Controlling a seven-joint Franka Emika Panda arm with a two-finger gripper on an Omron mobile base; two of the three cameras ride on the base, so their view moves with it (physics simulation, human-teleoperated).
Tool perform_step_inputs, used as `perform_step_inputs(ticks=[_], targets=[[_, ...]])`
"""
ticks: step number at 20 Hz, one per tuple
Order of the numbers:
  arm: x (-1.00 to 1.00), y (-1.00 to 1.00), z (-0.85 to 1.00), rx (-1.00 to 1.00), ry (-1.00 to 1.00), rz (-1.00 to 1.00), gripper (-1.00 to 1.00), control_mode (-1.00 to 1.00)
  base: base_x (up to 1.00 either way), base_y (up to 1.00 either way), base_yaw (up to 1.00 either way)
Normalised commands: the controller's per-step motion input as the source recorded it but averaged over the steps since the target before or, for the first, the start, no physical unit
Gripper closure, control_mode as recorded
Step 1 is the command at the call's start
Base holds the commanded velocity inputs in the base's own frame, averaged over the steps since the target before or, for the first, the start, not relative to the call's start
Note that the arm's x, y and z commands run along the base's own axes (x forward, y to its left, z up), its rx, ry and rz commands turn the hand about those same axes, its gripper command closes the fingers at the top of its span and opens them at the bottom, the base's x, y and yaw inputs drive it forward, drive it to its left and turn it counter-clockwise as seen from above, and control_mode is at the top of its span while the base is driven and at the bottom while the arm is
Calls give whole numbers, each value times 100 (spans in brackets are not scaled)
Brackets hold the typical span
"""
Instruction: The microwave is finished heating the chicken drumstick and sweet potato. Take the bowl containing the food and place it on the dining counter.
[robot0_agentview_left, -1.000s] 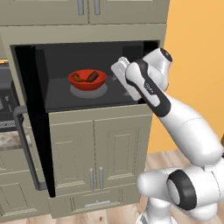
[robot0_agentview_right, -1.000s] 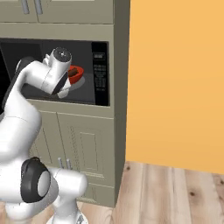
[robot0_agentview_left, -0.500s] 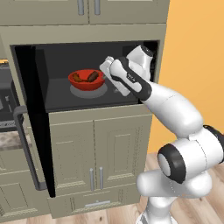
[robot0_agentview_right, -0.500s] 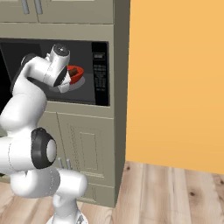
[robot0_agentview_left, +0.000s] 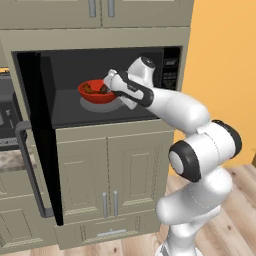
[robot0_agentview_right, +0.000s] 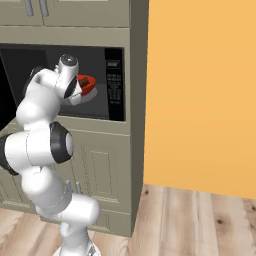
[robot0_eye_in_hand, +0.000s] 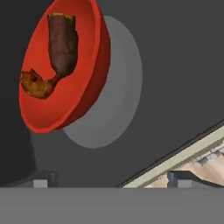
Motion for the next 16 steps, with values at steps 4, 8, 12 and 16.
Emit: perform_step_inputs(ticks=[4,8,12,16], targets=[[65,19,-17,-1,0,0,-100,-100,0,0,0],[57,8,-11,0,0,-1,-100,-100,0,0,0],[53,3,-8,0,0,-1,-100,-100,0,0,0],[46,3,-18,0,0,0,-100,-100,0,0,0]])
